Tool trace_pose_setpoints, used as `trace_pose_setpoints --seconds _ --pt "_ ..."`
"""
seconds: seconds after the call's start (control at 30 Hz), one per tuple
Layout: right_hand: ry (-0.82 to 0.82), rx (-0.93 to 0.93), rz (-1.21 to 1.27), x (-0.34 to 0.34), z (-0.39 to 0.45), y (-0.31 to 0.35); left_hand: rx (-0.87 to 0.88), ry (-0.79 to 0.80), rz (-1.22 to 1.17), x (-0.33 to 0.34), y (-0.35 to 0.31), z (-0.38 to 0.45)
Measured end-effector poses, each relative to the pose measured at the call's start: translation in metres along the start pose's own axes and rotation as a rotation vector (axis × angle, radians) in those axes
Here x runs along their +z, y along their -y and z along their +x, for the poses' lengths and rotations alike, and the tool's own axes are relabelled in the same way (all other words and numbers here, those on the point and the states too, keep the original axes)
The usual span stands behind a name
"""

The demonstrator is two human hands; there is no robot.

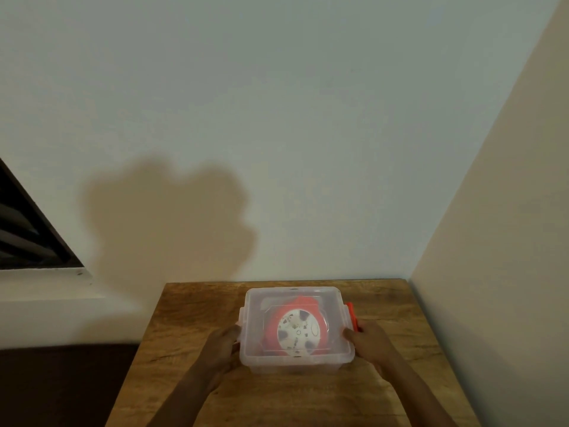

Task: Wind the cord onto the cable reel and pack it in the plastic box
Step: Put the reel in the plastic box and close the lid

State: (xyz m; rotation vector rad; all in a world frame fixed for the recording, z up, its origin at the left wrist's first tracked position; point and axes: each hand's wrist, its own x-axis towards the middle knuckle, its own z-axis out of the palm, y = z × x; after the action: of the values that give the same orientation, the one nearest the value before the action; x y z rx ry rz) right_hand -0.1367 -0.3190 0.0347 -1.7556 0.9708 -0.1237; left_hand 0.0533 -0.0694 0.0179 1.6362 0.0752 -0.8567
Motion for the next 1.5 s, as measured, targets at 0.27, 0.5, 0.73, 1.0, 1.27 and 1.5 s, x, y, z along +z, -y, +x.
trace_pose_setpoints --seconds 0.27,0.5,0.73,1.0,1.27,1.5 --pt "-0.281 -0.145 -0.292 0.034 -0.007 0.001 0.156 -0.076 0.119 0.0 -0.003 0.0" --pt "-0.336 -0.217 -0.271 0.044 -0.007 -0.008 0.362 -0.252 0.5 0.015 0.002 0.007" --pt "-0.36 -0.196 -0.276 0.049 0.0 -0.013 0.39 -0.335 0.707 0.024 0.003 0.003" --pt "-0.332 -0.213 -0.261 0.047 -0.001 -0.013 0.474 -0.38 0.805 0.029 0.014 -0.007" --pt "-0.237 -0.274 0.013 0.04 -0.011 -0.026 0.364 -0.291 0.641 0.039 0.016 -0.002" --pt "-0.431 -0.219 0.1 0.006 0.0 -0.041 0.428 -0.013 0.508 0.063 -0.009 -0.004"
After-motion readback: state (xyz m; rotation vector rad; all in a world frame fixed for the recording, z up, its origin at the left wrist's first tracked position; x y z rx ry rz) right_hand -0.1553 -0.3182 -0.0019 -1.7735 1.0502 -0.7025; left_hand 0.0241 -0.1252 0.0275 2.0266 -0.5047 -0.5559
